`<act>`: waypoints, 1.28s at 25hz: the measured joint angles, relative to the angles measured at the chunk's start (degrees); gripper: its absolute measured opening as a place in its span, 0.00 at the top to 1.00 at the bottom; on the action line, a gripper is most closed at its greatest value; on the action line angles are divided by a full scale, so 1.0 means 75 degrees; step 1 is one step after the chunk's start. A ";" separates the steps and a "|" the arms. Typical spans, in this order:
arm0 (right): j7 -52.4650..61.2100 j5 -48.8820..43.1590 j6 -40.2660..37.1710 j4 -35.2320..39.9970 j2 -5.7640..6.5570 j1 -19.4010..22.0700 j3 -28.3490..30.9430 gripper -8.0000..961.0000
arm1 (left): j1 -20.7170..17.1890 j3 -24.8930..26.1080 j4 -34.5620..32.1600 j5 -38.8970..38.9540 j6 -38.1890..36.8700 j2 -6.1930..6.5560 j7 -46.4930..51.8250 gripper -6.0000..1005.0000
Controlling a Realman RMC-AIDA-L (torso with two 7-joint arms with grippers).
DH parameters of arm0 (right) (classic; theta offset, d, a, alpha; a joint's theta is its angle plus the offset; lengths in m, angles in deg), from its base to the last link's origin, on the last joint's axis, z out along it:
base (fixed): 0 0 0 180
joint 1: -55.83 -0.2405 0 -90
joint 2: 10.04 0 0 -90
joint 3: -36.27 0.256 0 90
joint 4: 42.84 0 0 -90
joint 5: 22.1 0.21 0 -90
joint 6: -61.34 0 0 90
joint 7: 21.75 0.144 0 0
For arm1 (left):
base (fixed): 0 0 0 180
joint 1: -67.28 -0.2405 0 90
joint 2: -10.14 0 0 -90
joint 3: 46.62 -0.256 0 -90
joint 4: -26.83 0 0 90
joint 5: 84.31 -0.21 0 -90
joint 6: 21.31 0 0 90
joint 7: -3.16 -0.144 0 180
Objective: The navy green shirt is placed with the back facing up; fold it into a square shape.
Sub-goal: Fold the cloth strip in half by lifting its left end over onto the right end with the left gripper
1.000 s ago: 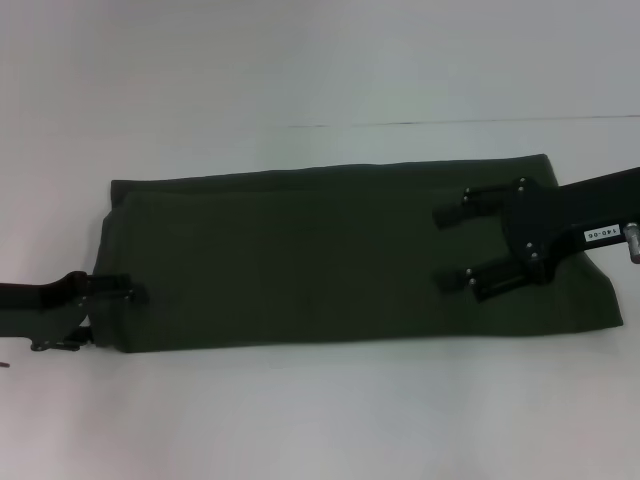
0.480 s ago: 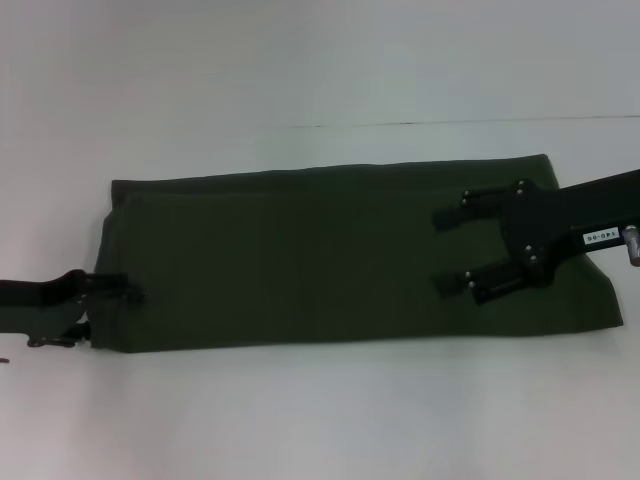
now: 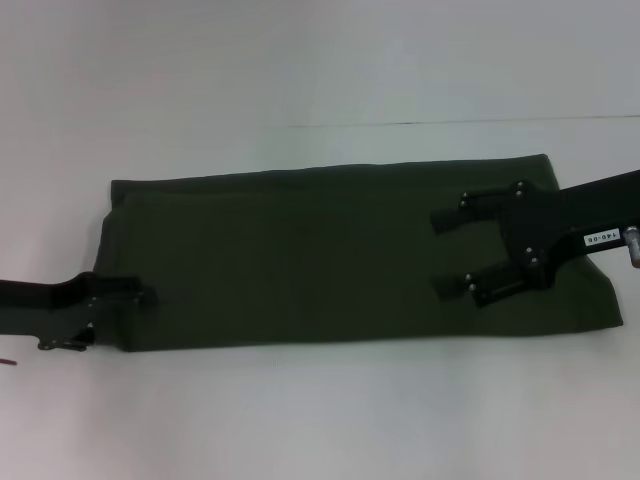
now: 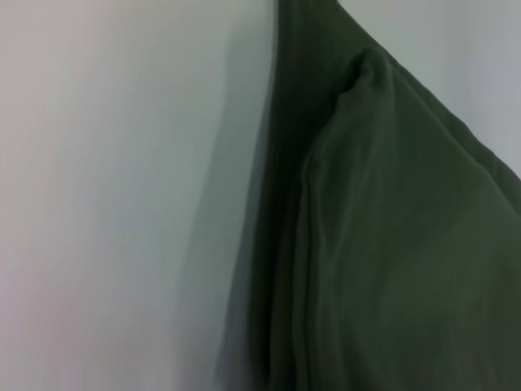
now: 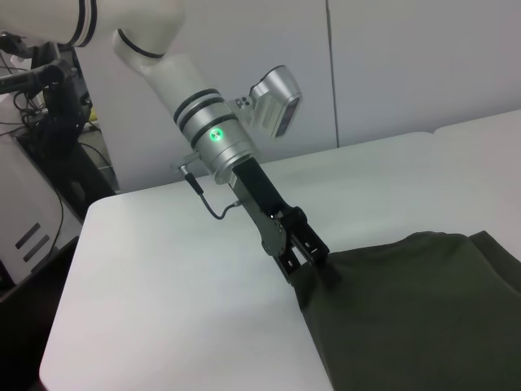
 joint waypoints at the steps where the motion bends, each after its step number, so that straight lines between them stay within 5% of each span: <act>1: 0.0000 0.0000 -0.0002 0.0000 0.0000 0.0000 -0.0002 0.04 | 0.0001 0.0007 0.0000 0.0001 0.0050 0.0000 0.0005 0.12; 26: -0.0024 0.0000 -0.0011 0.0104 -0.0018 0.0062 -0.0003 0.03 | 0.0103 -0.0035 0.0090 0.0007 0.0334 -0.0025 0.0110 0.12; 32: -0.0024 0.0000 -0.0032 0.0105 -0.0023 0.0061 -0.0003 0.03 | 0.0065 -0.0035 0.0091 0.0007 0.0376 -0.0031 0.0110 0.24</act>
